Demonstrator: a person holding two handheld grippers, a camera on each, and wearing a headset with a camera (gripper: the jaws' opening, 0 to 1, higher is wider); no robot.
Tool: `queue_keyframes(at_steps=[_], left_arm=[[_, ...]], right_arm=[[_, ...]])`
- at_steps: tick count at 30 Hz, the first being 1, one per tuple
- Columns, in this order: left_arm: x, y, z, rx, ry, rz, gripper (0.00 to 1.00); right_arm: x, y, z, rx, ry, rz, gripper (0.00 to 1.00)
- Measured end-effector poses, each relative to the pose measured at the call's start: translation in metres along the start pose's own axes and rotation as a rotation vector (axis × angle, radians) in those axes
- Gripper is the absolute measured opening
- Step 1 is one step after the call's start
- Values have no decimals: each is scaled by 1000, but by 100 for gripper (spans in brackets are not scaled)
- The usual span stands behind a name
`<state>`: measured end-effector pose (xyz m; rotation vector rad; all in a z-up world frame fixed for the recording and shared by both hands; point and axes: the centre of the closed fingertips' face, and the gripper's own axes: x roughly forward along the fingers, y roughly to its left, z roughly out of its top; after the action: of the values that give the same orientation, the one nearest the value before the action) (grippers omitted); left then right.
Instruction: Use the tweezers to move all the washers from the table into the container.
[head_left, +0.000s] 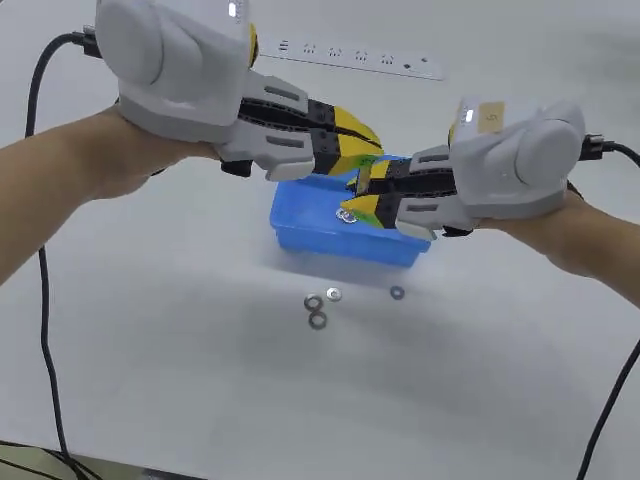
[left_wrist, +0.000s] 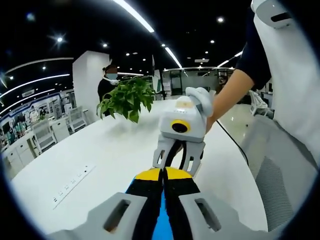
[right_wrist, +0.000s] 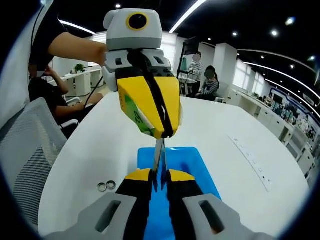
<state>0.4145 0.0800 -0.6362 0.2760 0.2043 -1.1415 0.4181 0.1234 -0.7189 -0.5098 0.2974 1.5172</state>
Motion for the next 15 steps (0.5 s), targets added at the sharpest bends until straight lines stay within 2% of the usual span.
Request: queue_keyframes(at_steps=[4, 6, 8, 11, 15], left_arm=[[0, -1, 4, 6, 0, 16, 4], [-2, 0, 7, 11, -5, 32, 4], [-4, 1, 12, 8, -18, 41, 4], [-7, 2, 20, 23, -22, 59, 4], [-18, 6, 26, 38, -36, 61, 4]], right_arm=[[-3, 1, 7, 13, -17, -10, 20], [-5, -5, 8, -31, -5, -54, 24], [-5, -3, 11, -10, -15, -49, 27], [-7, -1, 13, -27, -10, -60, 29], [-14, 2, 13, -17, -6, -76, 40]])
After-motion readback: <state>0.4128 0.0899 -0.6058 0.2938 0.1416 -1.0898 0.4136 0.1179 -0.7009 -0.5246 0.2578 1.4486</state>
